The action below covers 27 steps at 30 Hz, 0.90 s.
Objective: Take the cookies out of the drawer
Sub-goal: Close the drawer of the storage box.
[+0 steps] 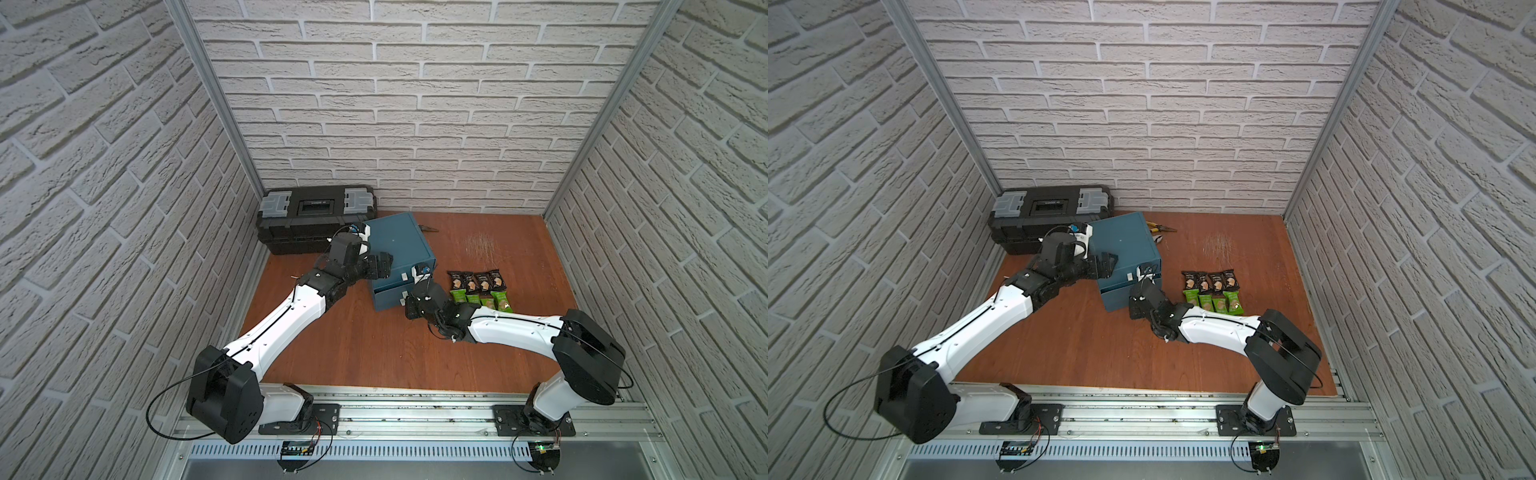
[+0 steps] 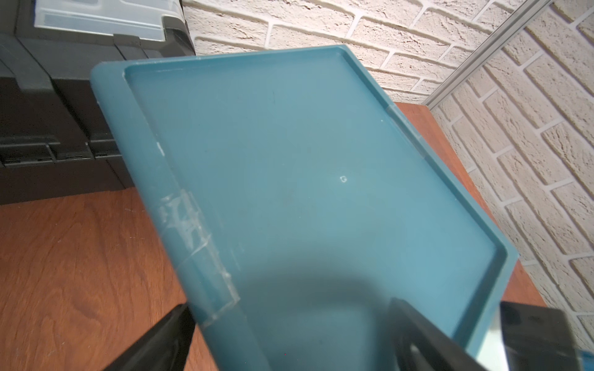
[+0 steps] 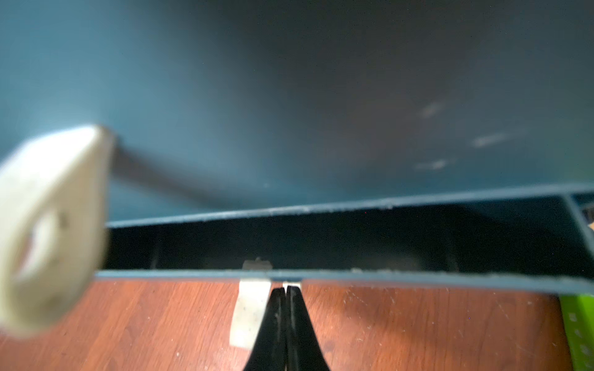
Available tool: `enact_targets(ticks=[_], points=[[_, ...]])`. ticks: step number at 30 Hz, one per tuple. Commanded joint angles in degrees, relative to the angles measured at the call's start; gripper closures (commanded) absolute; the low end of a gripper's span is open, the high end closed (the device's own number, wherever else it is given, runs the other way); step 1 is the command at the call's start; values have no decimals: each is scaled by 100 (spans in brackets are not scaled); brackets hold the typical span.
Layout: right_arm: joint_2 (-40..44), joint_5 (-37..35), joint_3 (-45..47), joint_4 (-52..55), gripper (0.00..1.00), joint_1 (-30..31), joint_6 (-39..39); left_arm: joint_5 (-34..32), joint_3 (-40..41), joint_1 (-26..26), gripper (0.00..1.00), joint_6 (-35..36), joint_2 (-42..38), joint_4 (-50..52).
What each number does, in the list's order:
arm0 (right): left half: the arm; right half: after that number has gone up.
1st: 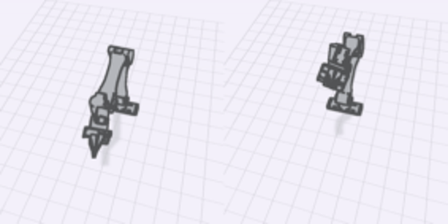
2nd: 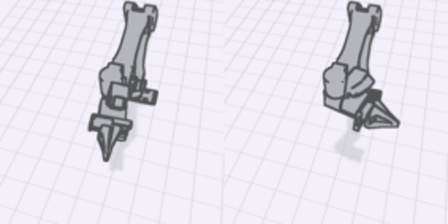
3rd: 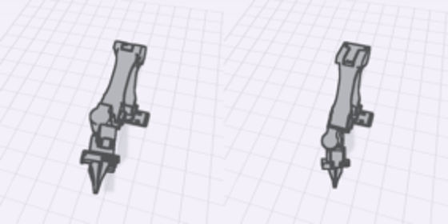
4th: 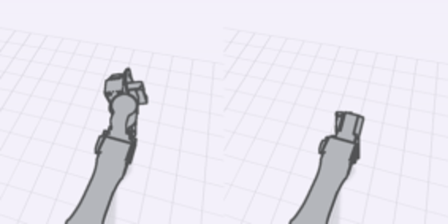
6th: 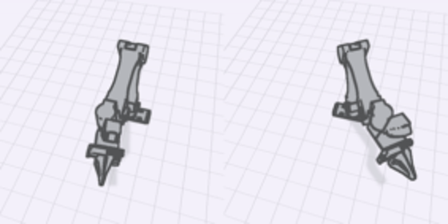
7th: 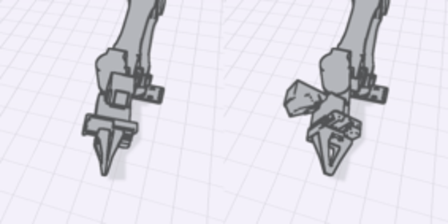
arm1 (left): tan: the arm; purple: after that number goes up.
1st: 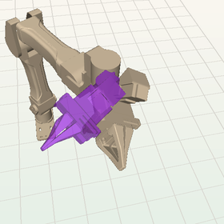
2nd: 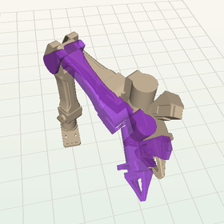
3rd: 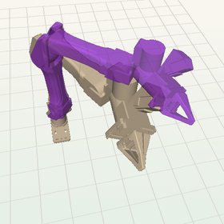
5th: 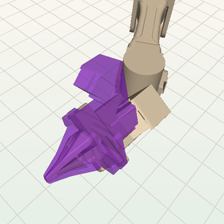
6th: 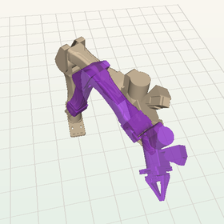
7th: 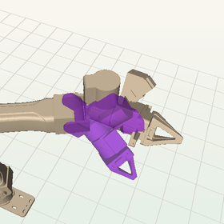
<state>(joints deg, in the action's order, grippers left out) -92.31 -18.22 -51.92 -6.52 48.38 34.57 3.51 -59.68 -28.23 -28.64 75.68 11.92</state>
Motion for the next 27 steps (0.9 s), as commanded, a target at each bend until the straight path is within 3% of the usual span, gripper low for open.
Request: enact_targets(ticks=[1,4,14,27], points=[[192,8,286,-1076,98,-8,163,141,141,0,1,32,57,98],[342,183,782,-1937,97,-6,268,131,189,1,2,26,25,90],[-27,278,1059,-2782,97,-54,256,187,219,0,1,26,1,51],[-259,443,883,-2899,98,-136,332,194,282,-8,1,17,-45,65]])
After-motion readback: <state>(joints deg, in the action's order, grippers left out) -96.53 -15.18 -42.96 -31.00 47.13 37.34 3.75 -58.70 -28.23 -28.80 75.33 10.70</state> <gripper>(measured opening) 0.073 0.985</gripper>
